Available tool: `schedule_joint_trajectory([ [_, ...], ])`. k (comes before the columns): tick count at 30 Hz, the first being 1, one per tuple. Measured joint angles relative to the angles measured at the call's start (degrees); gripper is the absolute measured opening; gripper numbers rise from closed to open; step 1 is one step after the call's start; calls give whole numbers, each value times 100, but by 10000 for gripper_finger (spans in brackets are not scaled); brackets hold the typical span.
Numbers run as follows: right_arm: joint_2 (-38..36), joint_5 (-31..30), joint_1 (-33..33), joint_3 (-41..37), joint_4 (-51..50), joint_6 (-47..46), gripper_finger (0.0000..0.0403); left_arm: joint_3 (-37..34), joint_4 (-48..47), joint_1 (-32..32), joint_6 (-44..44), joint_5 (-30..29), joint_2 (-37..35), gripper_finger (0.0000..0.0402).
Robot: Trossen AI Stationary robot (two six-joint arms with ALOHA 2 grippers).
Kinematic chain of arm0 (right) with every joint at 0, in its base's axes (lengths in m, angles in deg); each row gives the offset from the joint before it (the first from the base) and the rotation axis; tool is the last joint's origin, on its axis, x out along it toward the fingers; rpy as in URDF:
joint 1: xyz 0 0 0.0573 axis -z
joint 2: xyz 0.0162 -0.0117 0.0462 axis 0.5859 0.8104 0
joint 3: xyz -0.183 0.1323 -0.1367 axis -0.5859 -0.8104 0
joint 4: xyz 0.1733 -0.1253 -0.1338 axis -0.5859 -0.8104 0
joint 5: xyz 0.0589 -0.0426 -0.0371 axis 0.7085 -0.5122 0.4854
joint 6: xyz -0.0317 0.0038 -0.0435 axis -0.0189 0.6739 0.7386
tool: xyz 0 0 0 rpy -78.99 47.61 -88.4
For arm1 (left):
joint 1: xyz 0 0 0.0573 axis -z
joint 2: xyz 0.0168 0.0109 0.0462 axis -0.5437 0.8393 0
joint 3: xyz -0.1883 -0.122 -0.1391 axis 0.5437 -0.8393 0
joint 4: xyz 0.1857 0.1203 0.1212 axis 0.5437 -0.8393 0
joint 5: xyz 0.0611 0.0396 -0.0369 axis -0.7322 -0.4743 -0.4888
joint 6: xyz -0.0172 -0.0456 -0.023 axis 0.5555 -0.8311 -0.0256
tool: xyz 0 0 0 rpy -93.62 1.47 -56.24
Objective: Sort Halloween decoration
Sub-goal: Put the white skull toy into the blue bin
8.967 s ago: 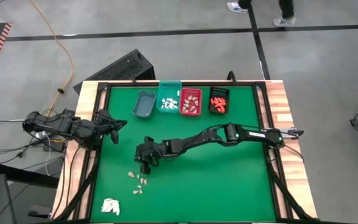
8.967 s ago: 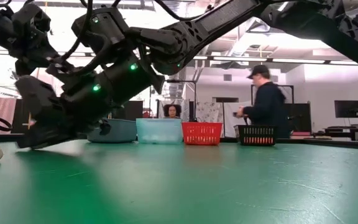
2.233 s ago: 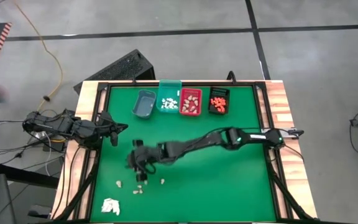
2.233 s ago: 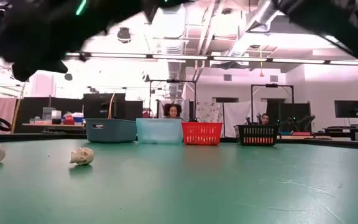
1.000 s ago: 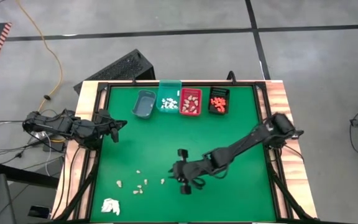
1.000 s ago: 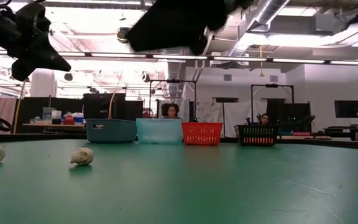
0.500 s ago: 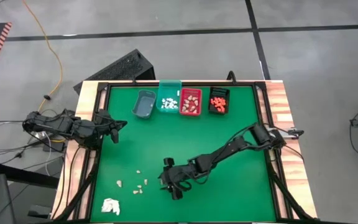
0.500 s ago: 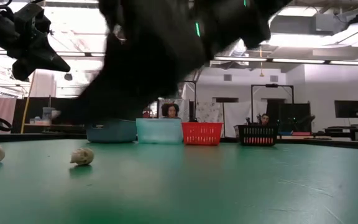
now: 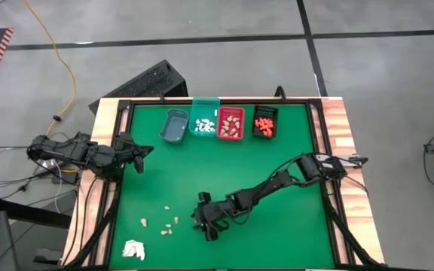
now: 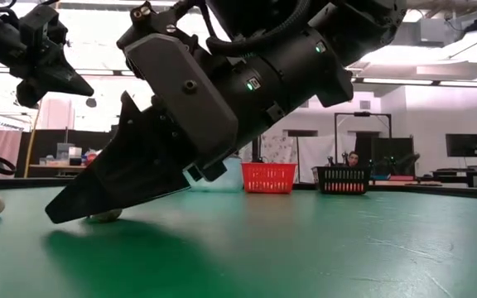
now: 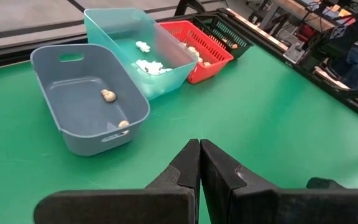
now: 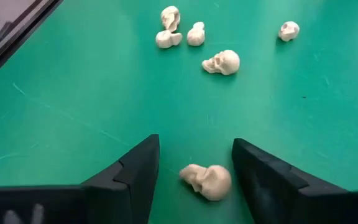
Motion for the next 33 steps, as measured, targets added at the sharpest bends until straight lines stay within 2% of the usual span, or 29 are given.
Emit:
schedule_joint_trajectory([
  [9, 132, -360, -106, -9, 48, -43, 144, 0, -11, -1, 96, -63, 0, 0],
  [16, 119, -342, -99, -30, 77, -320, 90, 0, -13, -1, 140, -70, 0, 0],
  [22, -184, -253, -30, -40, 61, -765, 78, 0, -9, 0, 105, -63, 0, 0],
  [33, -896, -259, 580, -79, -192, -458, 78, 0, 79, 1, -15, -33, 0, 0],
])
